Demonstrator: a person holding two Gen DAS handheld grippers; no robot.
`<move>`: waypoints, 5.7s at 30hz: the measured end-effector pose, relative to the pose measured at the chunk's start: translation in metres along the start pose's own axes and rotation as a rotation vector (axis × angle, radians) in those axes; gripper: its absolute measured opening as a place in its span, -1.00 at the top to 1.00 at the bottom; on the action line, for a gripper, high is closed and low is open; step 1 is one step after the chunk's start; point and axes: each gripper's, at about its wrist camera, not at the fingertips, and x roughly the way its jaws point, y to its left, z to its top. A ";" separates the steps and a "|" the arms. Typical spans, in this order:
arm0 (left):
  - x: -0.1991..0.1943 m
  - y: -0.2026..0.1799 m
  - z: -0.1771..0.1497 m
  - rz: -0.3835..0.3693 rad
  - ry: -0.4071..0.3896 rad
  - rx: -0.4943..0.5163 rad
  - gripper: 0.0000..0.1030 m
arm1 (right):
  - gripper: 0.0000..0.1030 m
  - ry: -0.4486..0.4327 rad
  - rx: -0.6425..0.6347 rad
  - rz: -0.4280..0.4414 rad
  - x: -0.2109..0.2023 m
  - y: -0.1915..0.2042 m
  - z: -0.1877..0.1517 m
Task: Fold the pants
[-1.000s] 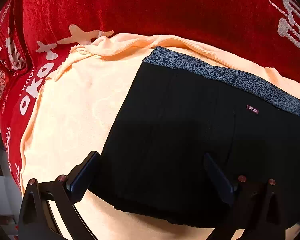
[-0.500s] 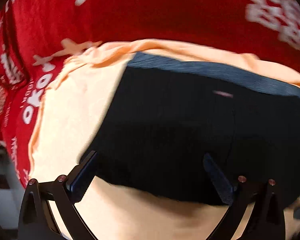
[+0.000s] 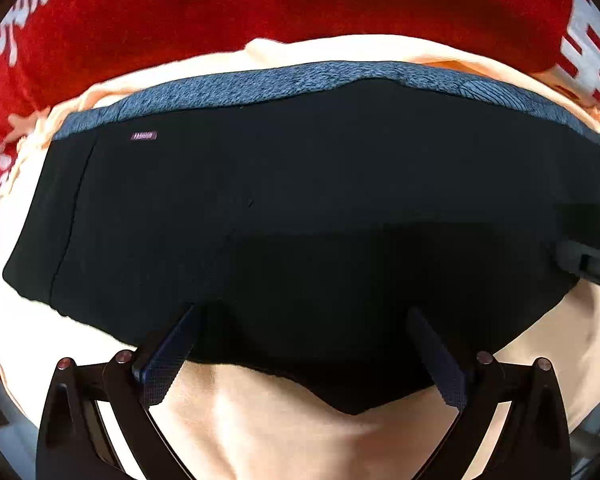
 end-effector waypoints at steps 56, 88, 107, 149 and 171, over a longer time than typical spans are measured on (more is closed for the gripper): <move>-0.041 -0.238 0.076 -0.040 -0.034 0.145 -1.00 | 0.06 -0.213 0.496 0.268 -0.086 -0.238 -0.024; -0.017 -0.331 0.050 -0.117 -0.188 0.241 -0.66 | 0.73 -0.363 0.364 0.283 -0.112 -0.254 0.033; -0.069 -0.097 0.058 -0.125 -0.166 0.082 -0.66 | 0.72 -0.318 -0.352 -0.310 -0.110 -0.030 0.030; -0.061 -0.046 0.060 -0.454 0.057 0.106 0.76 | -0.06 -0.100 0.076 0.039 -0.086 -0.073 -0.025; -0.065 0.006 0.041 -0.199 -0.037 -0.015 -0.28 | -0.06 -0.020 0.390 0.484 -0.005 -0.039 -0.008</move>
